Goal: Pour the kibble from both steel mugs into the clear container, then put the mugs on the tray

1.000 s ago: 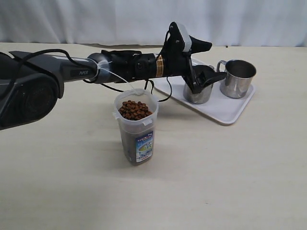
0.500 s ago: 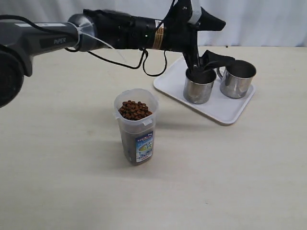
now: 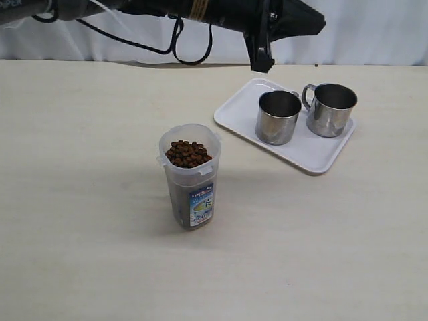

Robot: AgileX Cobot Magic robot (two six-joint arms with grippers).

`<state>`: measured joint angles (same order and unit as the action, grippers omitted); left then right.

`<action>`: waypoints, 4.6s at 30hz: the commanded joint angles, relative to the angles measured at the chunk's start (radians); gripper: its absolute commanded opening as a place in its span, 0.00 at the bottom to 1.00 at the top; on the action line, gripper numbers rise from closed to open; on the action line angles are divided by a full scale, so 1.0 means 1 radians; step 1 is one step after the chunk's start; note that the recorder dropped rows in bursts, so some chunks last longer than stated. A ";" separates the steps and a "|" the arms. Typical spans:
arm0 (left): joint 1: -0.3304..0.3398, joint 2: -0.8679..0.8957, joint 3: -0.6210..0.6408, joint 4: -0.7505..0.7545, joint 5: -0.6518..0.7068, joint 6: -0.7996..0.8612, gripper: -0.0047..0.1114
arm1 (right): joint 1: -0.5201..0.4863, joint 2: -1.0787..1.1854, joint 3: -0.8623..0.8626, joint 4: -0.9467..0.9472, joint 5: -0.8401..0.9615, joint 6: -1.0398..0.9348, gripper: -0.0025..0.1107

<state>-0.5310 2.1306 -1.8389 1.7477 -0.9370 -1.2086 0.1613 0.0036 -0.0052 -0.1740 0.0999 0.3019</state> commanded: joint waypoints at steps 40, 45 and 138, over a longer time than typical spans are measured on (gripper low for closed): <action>0.414 -1.565 1.731 -1.005 0.275 0.439 0.04 | -0.007 -0.004 0.005 0.002 0.003 0.000 0.07; 0.414 -1.615 1.739 -0.954 0.258 0.365 0.04 | -0.007 -0.004 0.005 0.002 0.003 0.000 0.07; 0.536 -2.131 1.839 -1.735 1.056 1.297 0.04 | -0.044 -0.004 0.005 -0.025 0.003 -0.009 0.07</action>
<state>0.0003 0.0037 -0.0032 0.0217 0.1250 0.0919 0.1251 0.0036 -0.0049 -0.1845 0.1017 0.3019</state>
